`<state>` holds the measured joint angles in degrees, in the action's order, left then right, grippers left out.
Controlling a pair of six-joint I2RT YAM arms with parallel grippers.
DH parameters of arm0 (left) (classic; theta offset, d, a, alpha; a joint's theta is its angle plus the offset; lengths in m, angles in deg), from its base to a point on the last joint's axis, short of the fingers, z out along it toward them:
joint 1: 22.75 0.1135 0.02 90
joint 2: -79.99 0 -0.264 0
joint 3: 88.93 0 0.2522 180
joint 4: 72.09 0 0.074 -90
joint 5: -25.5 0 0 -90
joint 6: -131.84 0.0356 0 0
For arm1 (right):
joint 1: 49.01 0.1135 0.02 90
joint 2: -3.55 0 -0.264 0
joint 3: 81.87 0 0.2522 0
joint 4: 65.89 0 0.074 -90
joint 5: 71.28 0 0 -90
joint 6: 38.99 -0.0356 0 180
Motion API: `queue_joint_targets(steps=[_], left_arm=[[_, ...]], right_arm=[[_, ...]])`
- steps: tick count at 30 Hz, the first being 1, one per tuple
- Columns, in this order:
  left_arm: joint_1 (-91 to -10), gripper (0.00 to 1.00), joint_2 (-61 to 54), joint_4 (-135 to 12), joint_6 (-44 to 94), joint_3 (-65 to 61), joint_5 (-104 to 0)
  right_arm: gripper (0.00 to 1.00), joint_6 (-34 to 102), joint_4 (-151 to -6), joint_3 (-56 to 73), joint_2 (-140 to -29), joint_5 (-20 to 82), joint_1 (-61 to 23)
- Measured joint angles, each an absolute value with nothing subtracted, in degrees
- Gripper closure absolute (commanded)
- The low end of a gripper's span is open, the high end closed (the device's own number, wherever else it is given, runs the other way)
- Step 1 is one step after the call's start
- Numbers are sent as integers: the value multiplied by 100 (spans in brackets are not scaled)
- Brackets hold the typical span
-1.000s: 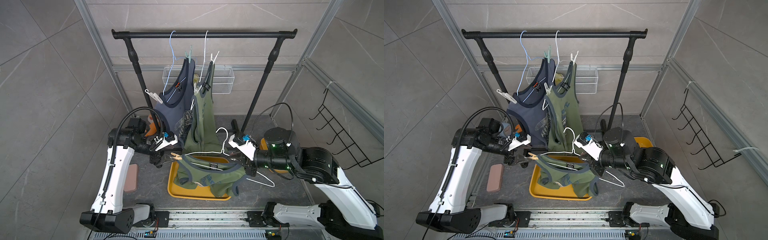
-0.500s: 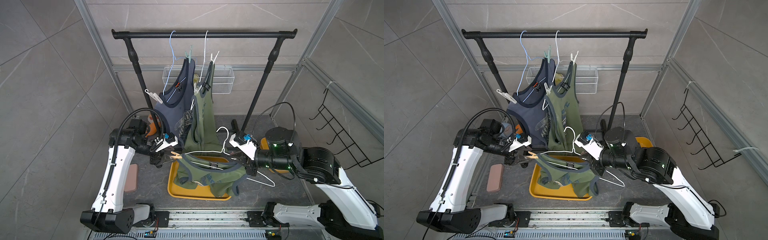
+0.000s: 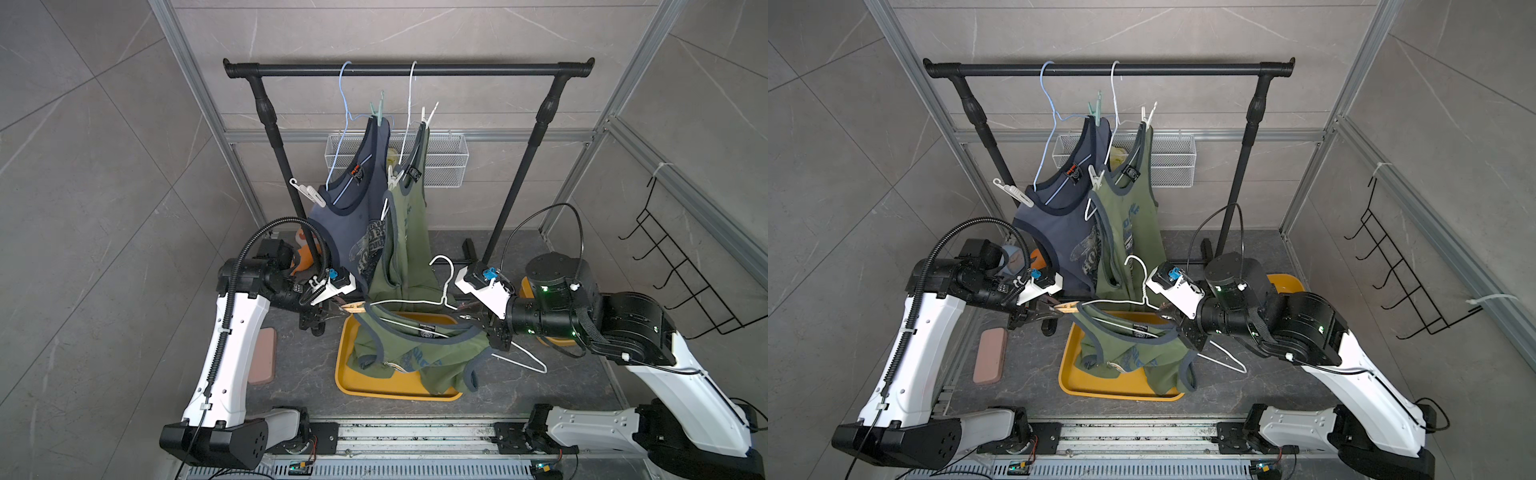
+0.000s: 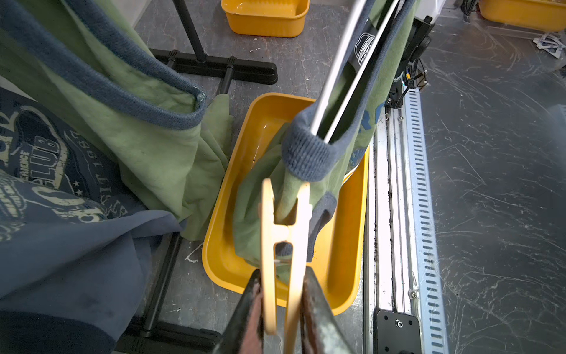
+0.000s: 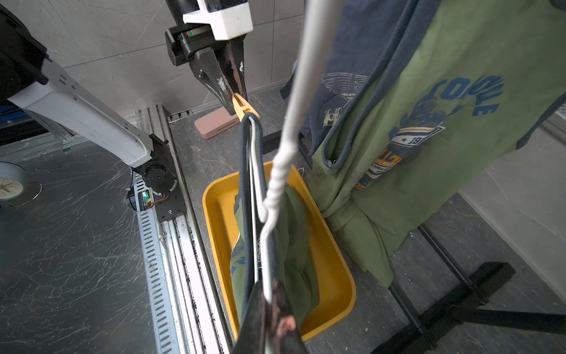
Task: Remove the clothespins securing tank tops to the hanger
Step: Remove the clothespin from the hanger, then place the hanger in the basket.
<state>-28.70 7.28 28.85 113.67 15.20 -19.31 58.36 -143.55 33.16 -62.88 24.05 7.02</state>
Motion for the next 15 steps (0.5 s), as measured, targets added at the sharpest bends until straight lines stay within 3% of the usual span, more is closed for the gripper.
queue_joint_targets(steps=[4, 15], left_arm=[[-2870, 100, 750, 2885, 11365, 1518, -1934], [-2870, 100, 927, 2885, 11313, 1603, -1993]], right_arm=[[100, 5839, -14357, 3316, -6315, 2402, 702], [100, 5874, -14340, 3220, -6444, 2013, 702]])
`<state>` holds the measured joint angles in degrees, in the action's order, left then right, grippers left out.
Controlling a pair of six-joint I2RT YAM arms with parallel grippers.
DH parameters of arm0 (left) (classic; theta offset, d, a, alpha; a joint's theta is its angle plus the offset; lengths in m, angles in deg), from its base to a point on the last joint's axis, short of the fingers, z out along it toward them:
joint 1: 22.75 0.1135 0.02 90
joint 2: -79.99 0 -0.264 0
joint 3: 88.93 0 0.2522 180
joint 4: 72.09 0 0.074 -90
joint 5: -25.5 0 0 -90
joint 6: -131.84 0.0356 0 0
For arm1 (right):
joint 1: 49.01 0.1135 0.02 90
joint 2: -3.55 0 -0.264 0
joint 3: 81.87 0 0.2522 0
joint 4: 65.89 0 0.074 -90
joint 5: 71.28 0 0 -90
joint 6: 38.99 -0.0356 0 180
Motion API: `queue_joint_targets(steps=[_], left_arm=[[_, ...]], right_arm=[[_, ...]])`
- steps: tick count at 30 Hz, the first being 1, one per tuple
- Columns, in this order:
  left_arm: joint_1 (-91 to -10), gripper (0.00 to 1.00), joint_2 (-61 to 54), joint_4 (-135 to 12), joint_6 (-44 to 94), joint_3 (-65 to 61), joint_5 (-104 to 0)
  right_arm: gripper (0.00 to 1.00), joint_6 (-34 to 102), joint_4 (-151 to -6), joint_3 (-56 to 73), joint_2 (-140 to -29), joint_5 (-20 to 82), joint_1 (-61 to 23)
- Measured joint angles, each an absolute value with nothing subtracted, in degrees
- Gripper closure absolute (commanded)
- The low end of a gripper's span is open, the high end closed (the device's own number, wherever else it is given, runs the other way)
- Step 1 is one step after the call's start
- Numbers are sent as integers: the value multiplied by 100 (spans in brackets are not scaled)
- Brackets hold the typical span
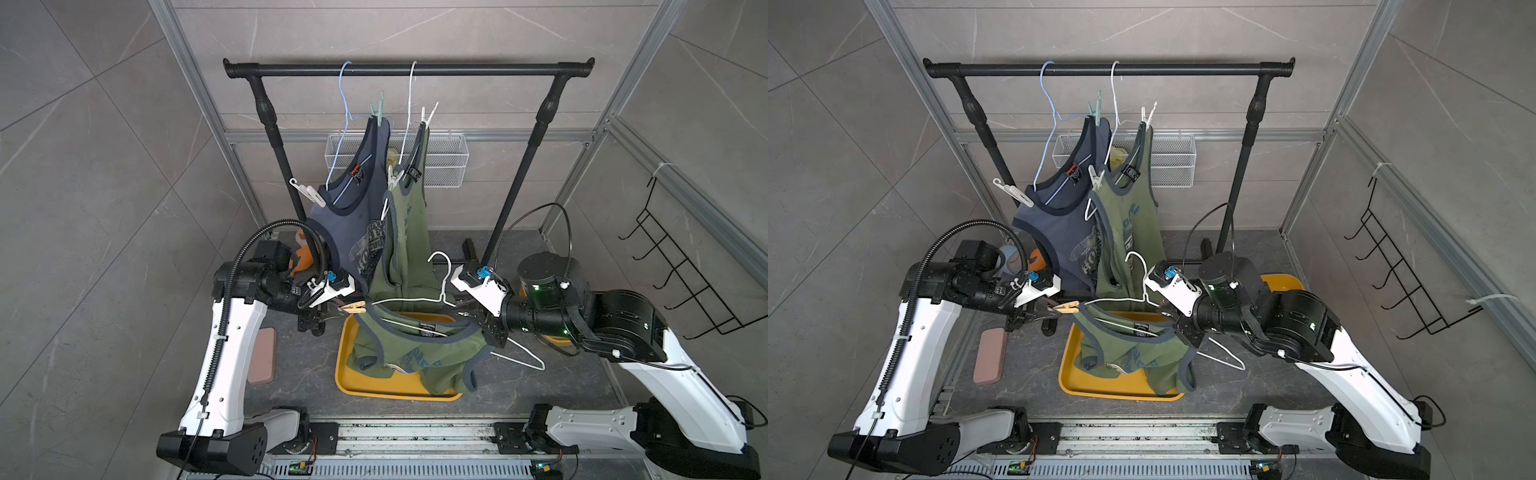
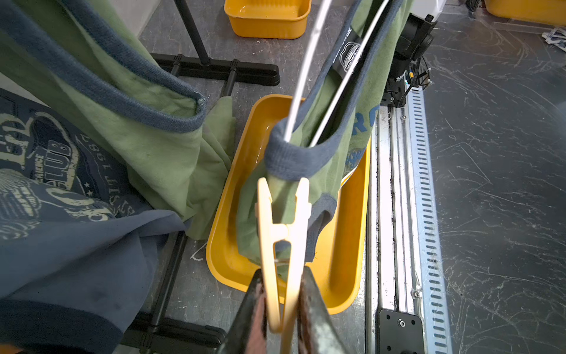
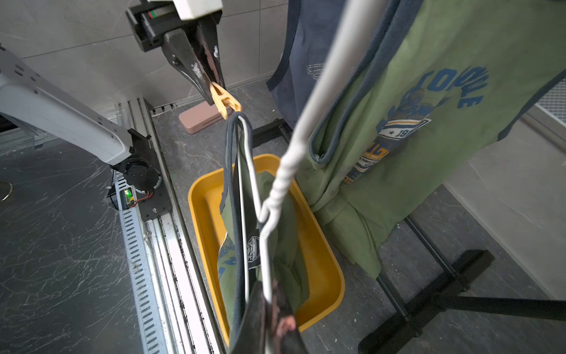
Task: Remove the clothespins securing tank tops to the hanger
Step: Place the hanger in the basket.
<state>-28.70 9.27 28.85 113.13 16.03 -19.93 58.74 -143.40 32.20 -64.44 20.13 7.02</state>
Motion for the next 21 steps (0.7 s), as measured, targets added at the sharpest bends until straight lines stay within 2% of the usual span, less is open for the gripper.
queue_joint_targets(steps=[9, 21], left_arm=[[-2870, 100, 1496, 2883, 11029, 1762, -2041], [-2870, 100, 1817, 2806, 10578, 1786, -1698]], right_arm=[[100, 5874, -14058, 2879, -6828, 2026, 702], [100, 5679, -12628, 1990, -7731, 2999, 685]])
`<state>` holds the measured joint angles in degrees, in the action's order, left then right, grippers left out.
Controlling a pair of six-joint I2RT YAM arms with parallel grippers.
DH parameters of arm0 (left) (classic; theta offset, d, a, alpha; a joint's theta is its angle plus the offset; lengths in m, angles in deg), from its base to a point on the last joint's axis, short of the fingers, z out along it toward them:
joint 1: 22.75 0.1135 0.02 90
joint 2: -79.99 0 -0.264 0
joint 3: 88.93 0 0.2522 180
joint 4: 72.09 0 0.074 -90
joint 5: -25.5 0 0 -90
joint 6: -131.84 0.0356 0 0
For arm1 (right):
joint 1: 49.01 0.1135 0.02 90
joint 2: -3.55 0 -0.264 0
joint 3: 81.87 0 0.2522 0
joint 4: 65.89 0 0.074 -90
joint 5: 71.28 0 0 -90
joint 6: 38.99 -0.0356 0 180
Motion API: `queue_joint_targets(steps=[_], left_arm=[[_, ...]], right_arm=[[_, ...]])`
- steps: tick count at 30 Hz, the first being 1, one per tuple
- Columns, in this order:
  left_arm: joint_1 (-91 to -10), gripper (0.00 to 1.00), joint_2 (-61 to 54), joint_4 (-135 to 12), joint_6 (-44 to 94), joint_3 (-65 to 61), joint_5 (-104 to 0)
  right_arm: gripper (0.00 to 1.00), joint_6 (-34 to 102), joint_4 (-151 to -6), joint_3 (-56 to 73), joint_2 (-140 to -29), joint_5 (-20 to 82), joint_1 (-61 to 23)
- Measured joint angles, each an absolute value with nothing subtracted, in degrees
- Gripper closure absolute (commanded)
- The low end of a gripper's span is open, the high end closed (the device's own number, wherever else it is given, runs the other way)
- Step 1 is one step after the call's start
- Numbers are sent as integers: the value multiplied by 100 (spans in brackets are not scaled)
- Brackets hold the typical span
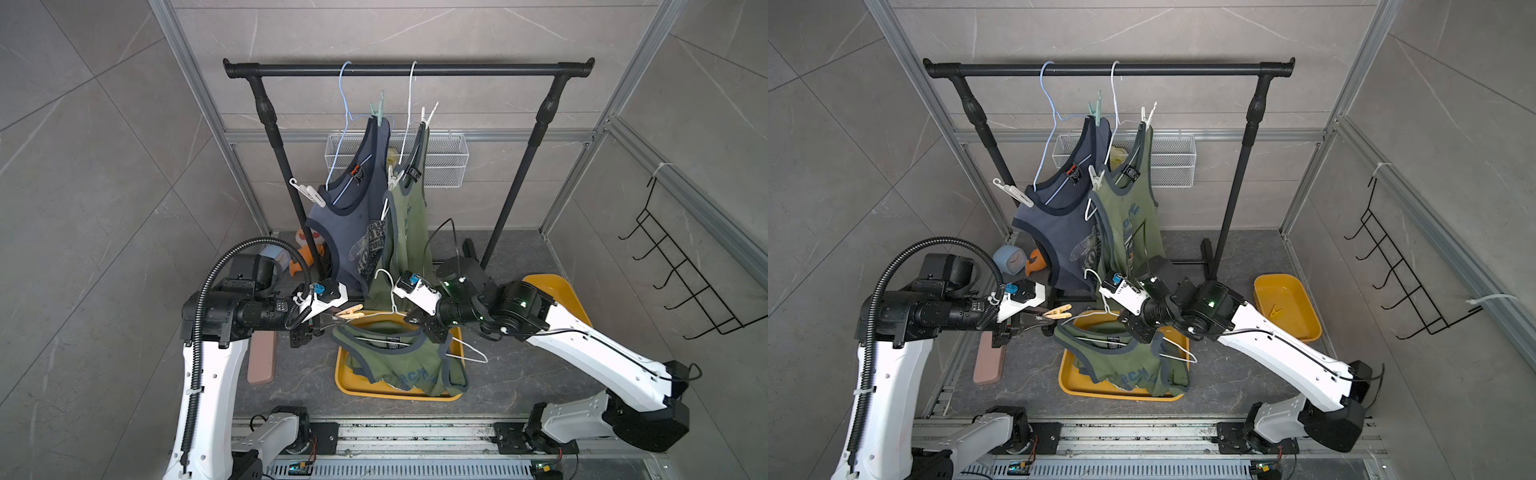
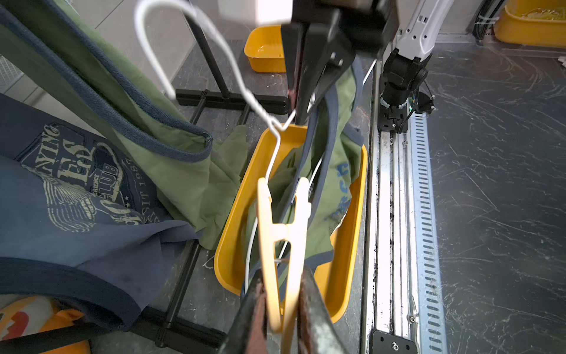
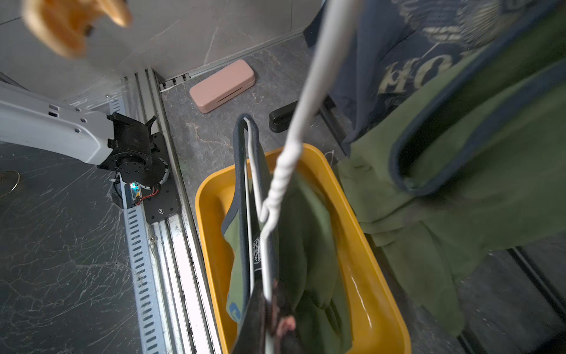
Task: Remove the clothespins securing tank tops to the hanger
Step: Place the hanger in the basket.
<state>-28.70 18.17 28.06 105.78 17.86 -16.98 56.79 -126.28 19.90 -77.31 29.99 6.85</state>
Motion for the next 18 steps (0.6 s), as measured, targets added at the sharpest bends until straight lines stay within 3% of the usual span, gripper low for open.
queue_joint_targets(steps=[13, 18], left_arm=[[-2870, 100, 1845, 2800, 10200, 1804, -1315], [-2870, 100, 1845, 2800, 10058, 1804, -1285]], right_arm=[[100, 5159, -11111, 401, -8050, 3808, 33], [79, 5012, -10790, -17, -8061, 3847, -23]])
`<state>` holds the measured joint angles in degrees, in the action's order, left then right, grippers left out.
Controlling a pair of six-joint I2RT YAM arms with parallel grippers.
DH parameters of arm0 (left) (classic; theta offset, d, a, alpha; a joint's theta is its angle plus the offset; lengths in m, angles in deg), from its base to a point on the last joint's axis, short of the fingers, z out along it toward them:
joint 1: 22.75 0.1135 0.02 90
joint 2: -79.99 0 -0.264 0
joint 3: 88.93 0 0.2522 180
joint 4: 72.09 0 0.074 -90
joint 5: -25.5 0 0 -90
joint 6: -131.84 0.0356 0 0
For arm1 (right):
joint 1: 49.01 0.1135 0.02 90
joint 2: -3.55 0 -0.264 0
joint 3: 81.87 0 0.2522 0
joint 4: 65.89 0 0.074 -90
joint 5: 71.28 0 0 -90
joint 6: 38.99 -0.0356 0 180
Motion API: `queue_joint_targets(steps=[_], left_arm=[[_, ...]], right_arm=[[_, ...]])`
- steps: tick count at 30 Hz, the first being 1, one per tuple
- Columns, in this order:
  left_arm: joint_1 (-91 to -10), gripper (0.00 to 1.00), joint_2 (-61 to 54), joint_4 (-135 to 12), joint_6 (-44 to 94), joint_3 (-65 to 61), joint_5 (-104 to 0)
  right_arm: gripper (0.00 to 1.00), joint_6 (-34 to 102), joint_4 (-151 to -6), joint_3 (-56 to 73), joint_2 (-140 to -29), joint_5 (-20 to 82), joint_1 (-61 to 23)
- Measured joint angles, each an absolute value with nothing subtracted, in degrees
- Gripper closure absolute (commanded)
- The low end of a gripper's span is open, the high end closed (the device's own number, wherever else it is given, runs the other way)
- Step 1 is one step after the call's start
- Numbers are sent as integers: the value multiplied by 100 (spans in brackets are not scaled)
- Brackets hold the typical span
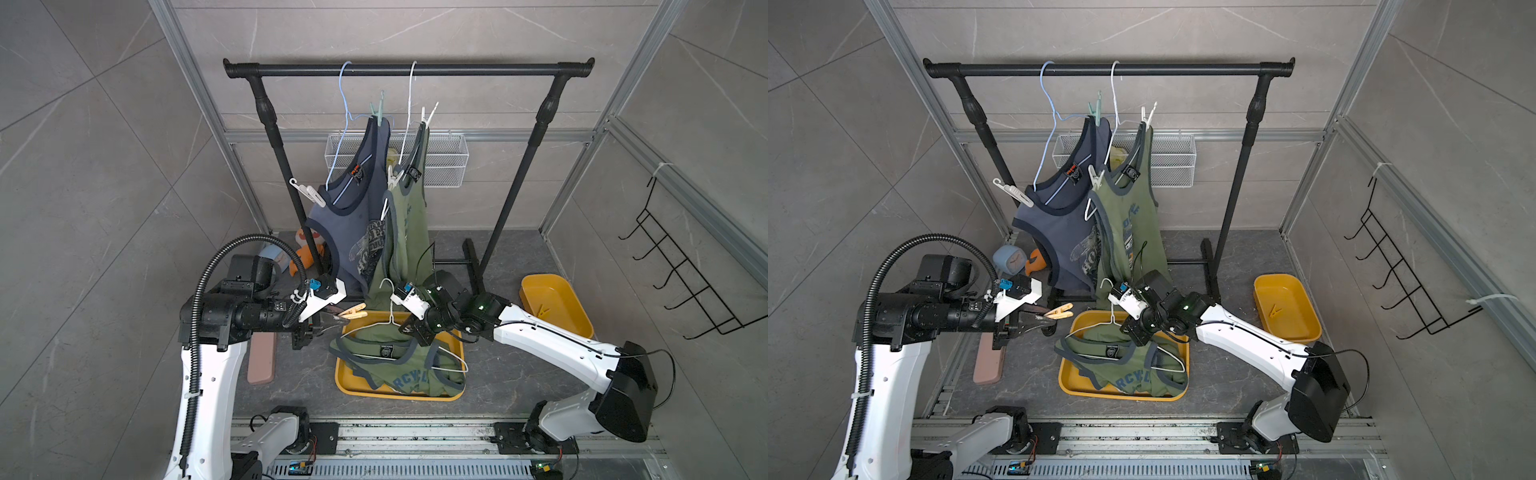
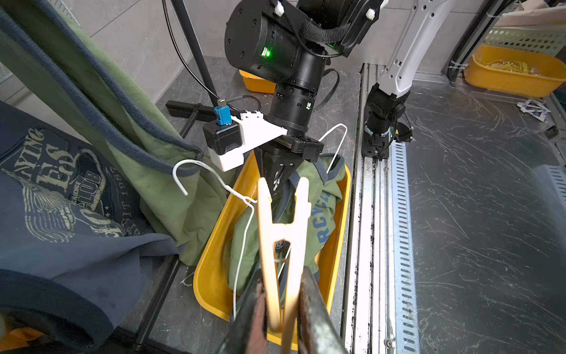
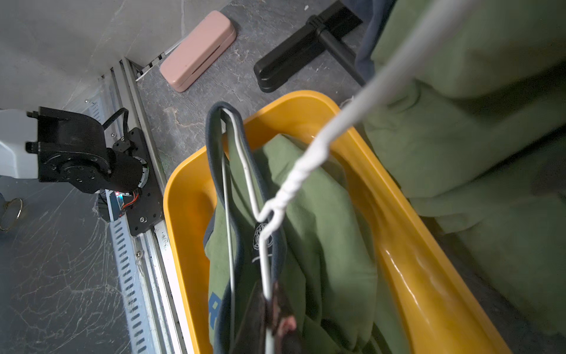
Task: Remove the clothespins securing tank tops to the hanger
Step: Place the hanger in the basket.
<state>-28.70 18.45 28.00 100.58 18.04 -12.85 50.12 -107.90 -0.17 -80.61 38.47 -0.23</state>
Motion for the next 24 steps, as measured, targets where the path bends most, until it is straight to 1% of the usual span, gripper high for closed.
queue_joint_targets(steps=[6, 12, 16, 19, 24], left_arm=[[-2938, 100, 1817, 2771, 9861, 1804, -1241], [-3224, 100, 1618, 2631, 9540, 1804, -1175], [-3397, 100, 1498, 2487, 9322, 1802, -1169], [-3520, 100, 1474, 2356, 9158, 1802, -1169], [-3644, 100, 1463, 2216, 8950, 1804, -1088]], right_arm=[[67, 4897, -10696, -353, -8061, 3775, -135], [61, 4883, -10722, -329, -8006, 3742, -312], [59, 4881, -10812, -214, -7713, 3841, -412], [59, 4838, -10856, 20, -7333, 4179, -443], [56, 4540, -10539, 530, -6822, 5152, -441]])
